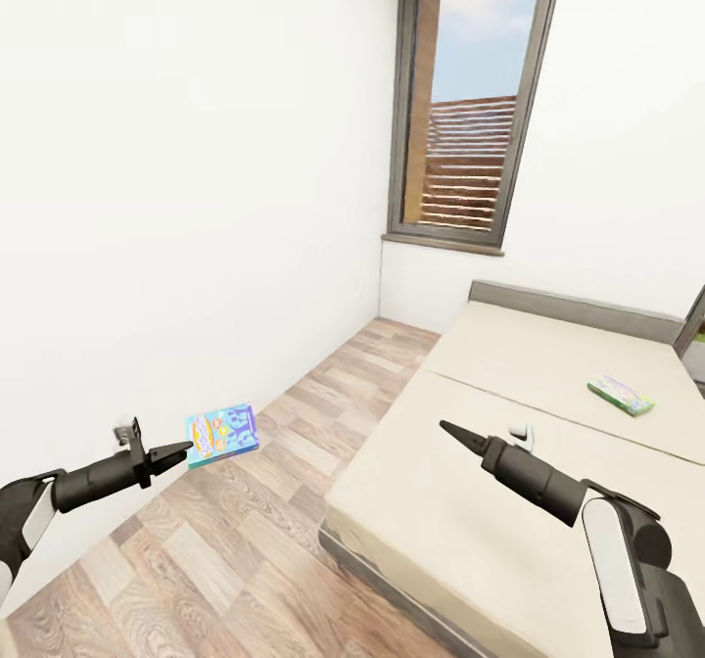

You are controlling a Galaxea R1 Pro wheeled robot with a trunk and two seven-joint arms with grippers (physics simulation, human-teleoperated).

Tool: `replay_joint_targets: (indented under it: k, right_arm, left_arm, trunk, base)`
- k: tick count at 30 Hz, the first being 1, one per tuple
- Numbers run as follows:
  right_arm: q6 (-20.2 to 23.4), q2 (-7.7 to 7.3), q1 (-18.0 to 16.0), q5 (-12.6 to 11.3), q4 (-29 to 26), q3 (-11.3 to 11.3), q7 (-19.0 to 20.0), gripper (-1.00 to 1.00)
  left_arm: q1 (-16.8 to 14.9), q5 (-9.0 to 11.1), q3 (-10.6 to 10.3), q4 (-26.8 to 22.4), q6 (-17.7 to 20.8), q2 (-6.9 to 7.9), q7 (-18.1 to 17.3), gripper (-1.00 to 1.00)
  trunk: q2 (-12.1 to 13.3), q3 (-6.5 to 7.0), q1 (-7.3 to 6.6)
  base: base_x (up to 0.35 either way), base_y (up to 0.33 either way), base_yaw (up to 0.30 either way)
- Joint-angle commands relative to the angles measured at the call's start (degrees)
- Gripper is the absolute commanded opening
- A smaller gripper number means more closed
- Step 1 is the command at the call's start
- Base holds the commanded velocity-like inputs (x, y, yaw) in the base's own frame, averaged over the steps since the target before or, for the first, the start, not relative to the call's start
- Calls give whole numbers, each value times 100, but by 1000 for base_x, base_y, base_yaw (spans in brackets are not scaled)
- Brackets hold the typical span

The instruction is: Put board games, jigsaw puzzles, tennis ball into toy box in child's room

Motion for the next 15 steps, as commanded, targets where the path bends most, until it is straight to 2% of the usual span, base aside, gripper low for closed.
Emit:
replay_joint_targets:
  k: [1,5,15]
  right_arm:
    - [25,3,-5,13,-1,-10,27,100]
    - [25,3,-2,13,-1,-8,27,100]
    - [-57,3,-4,13,-1,-7,26,100]
  left_arm:
    - [-4,2,2,1,56,1,-13,-100]
    - [-4,2,3,1,57,-3,-12,-100]
    - [-4,2,2,1,48,-4,-12,-100]
  trunk:
    - [38,12,-23]
    - [198,84,-110]
    - [599,263,-330]
  base:
    - [0,0,86]
    - [0,0,215]
    - [0,0,285]
